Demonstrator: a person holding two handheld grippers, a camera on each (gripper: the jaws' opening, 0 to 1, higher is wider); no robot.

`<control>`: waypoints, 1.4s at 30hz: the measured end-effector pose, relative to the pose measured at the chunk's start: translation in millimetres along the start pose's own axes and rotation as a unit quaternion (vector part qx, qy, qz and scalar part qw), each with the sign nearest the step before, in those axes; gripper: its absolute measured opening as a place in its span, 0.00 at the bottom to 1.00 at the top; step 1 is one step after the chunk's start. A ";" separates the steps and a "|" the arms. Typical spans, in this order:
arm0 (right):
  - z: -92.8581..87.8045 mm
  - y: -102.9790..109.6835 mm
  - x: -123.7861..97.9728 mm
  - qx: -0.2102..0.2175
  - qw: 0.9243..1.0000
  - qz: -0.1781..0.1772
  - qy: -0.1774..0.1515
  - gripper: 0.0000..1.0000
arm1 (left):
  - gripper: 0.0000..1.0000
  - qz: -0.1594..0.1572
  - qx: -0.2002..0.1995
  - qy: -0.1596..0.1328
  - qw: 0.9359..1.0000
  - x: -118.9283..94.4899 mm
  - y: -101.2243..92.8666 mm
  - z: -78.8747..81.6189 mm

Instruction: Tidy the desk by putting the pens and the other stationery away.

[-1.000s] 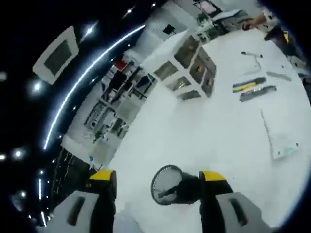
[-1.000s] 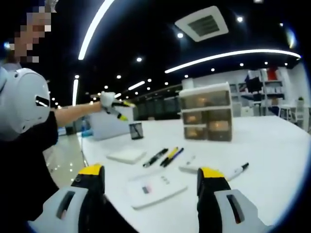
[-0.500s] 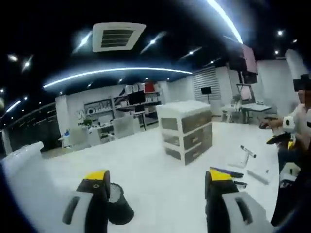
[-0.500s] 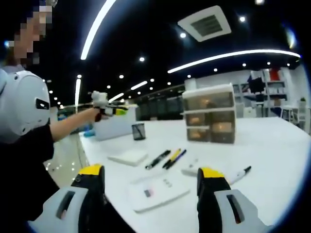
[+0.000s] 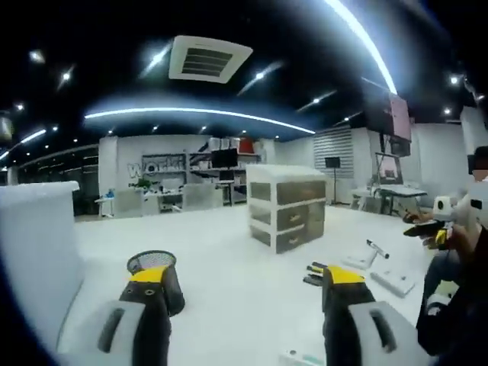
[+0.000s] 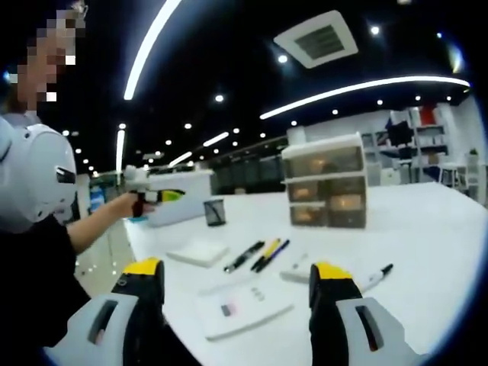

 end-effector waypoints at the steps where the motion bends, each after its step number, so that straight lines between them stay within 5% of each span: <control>1: 0.1 -0.9 0.2 0.000 1.000 -0.001 0.000 0.73 | 0.80 0.004 -0.002 -0.002 1.000 -4.7 -1.4 -2.2; 8: 5.6 -12.8 -3.9 -0.005 1.000 -0.021 -0.007 0.73 | 0.81 0.033 0.006 0.025 0.999 -35.1 -21.7 -27.2; 18: 9.0 -24.0 -9.4 -0.019 0.999 -0.045 -0.001 0.74 | 0.82 0.063 -0.017 0.012 0.998 -58.7 -42.0 -40.8; 29: 7.1 -27.2 -12.4 -0.014 0.999 -0.046 -0.008 0.74 | 0.77 0.075 0.065 0.058 0.993 -50.6 -12.8 -31.2; 42: 2.1 -28.6 -17.0 -0.005 0.999 -0.046 -0.011 0.73 | 0.71 0.066 0.143 0.111 0.981 -4.4 25.4 -16.6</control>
Point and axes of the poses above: the point that each gripper's makers call its tool centre point, and the gripper's own axes: x roughly forward along the fingers, y roughly to its left, z roughly out of its top, the point moved 3 cm from there along -x, roughly backward along the fingers, and after that the axes turned 2 degrees about y, right-handed, at the moved point
